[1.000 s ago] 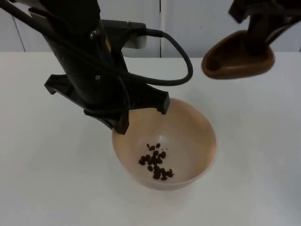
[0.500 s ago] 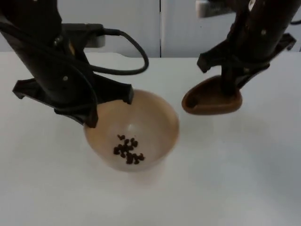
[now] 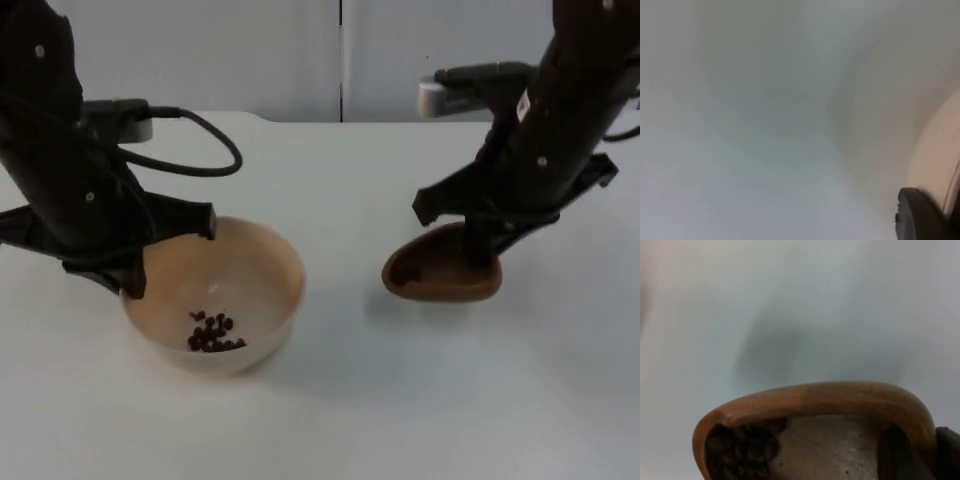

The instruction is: Pick up the bowl with the left hand and pour the coffee beans from the cup into the bowl with the right hand.

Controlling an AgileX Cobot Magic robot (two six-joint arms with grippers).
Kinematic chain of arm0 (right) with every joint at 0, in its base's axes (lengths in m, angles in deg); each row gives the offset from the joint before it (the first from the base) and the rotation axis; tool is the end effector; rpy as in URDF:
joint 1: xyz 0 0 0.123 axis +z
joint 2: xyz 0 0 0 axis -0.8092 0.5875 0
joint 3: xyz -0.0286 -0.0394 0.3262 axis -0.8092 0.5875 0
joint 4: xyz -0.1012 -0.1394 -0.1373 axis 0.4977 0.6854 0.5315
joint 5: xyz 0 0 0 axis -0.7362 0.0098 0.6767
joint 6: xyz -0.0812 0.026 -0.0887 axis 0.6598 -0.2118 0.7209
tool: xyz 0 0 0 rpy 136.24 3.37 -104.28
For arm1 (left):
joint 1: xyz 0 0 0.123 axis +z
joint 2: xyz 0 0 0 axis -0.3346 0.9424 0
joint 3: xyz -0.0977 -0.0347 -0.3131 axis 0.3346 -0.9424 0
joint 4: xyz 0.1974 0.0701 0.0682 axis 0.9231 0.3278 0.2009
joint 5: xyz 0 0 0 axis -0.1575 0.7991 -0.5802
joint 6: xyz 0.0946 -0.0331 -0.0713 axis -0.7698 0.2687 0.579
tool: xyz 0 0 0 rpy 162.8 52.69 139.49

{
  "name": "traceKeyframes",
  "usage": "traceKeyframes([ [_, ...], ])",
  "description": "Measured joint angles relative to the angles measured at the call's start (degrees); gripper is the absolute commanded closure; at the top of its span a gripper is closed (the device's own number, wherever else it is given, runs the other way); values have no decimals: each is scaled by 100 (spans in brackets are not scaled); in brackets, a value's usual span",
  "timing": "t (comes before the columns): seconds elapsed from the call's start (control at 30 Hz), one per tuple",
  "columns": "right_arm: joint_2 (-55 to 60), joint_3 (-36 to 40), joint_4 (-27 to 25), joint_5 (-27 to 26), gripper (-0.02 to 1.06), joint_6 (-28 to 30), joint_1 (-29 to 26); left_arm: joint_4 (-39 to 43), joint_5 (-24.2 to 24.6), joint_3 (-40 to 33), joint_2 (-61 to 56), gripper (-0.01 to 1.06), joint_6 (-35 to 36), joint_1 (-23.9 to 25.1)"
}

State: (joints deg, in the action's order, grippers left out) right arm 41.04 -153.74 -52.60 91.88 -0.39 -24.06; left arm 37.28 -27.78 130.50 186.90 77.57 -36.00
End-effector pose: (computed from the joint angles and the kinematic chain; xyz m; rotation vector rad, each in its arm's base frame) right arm 0.3550 0.2040 0.1783 -0.5473 2.7790 0.1421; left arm 0.3279 -0.0957 0.1650 -0.0583 2.9143 -0.0910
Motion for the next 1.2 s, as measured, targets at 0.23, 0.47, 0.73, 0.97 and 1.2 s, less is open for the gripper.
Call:
traceKeyframes([
  [0.23,13,444,-9,-499,104,-37,0,-20,-106,10,234,105,0,57],
  [0.47,38,470,-9,-566,104,-62,0,-9,-115,30,246,105,0,57],
  [0.73,387,470,-42,-702,104,-62,0,37,-84,44,259,105,0,57],
  [0.97,507,470,-42,-780,104,-62,0,120,5,55,263,105,0,57],
  [1.2,507,470,-42,-805,91,-62,0,258,13,65,285,105,0,57],
])
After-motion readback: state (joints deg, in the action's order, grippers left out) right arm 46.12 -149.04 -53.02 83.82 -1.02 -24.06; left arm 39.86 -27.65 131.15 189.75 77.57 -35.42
